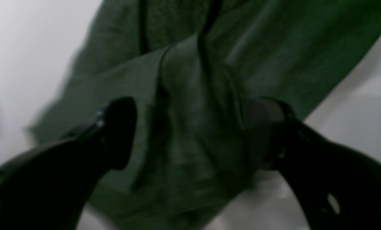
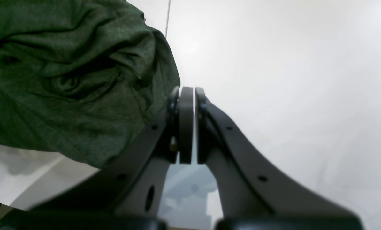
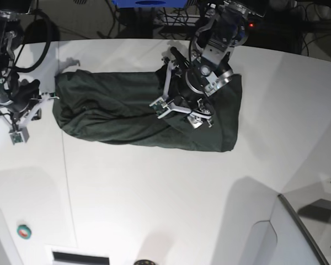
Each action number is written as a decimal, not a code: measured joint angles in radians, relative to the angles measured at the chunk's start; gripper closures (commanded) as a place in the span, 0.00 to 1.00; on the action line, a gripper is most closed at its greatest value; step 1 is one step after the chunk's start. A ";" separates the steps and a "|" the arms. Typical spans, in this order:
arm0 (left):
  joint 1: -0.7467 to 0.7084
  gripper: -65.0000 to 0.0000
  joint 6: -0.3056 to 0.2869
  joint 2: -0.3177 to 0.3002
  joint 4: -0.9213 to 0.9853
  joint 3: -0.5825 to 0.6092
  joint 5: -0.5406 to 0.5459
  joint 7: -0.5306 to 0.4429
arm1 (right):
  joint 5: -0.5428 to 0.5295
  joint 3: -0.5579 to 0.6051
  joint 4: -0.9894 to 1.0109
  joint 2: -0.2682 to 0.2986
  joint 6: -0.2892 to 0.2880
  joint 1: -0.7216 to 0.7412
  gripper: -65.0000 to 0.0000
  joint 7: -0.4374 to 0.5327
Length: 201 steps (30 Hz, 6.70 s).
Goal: Layout the t-shirt on the table in an organized manner, then fold the t-shirt properly
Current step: 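Grasp the shirt end with the left gripper and fold it toward the right gripper, then reach the right gripper across and press the folded shirt end down, then grasp both ends of the green shirt strip with both grippers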
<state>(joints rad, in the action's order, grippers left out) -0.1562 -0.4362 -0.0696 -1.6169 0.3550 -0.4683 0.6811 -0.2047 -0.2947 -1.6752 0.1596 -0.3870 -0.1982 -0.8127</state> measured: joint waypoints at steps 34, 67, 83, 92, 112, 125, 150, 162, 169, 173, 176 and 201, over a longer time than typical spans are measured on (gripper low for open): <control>-0.097 1.00 0.002 0.046 -0.026 -0.476 0.186 0.001 | 0.001 0.000 0.024 -0.019 0.000 0.023 0.99 0.000; 0.233 1.00 -0.005 0.196 0.055 -0.449 0.183 -0.014 | 0.006 0.175 -0.125 0.005 -0.111 -0.051 0.90 0.000; -0.197 1.00 0.003 -0.054 -0.051 -1.101 0.109 0.004 | -0.002 1.095 0.008 -0.055 0.249 0.273 0.79 0.004; -0.283 1.00 -0.005 -0.037 -0.052 -1.160 0.125 -0.006 | -0.006 1.297 0.377 -0.261 0.377 0.409 0.53 0.137; -0.290 1.00 -0.007 -0.025 -0.056 -1.173 0.128 -0.014 | -0.005 1.358 0.583 -0.269 0.458 0.463 0.79 0.272; -0.285 1.00 -0.007 -0.025 -0.054 -1.172 0.128 -0.014 | -0.006 1.357 0.553 -0.245 0.458 0.464 0.99 0.271; -0.280 1.00 -0.007 -0.025 -0.054 -1.172 0.128 -0.014 | -0.005 1.254 0.544 -0.154 0.458 0.611 0.96 0.233; -0.279 1.00 -0.007 -0.024 -0.054 -1.172 0.129 -0.015 | -0.011 1.255 0.494 -0.140 0.459 0.584 0.70 0.178; -0.260 1.00 -0.008 -0.022 -0.052 -1.167 0.136 -0.020 | -0.018 0.880 0.175 -0.011 0.528 0.373 0.96 0.121; -0.264 1.00 -0.006 -0.028 -0.052 -1.163 0.218 -0.008 | -0.090 0.408 0.038 -0.025 0.422 0.174 0.71 0.208; -0.257 1.00 -0.007 -0.035 -0.052 -1.124 0.301 -0.013 | -0.195 0.207 0.038 -0.034 0.261 0.132 0.34 0.124; 0.009 1.00 0.014 -0.065 0.441 -0.940 0.260 -0.459 | -0.390 -0.214 0.591 0.013 -0.303 0.250 0.18 -0.183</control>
<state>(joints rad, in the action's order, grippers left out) -0.1474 -0.4221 -0.1345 -1.1759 -0.5846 -0.2081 0.2222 -0.5945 -0.5087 -1.0840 0.1730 -0.6899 0.0517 -0.9955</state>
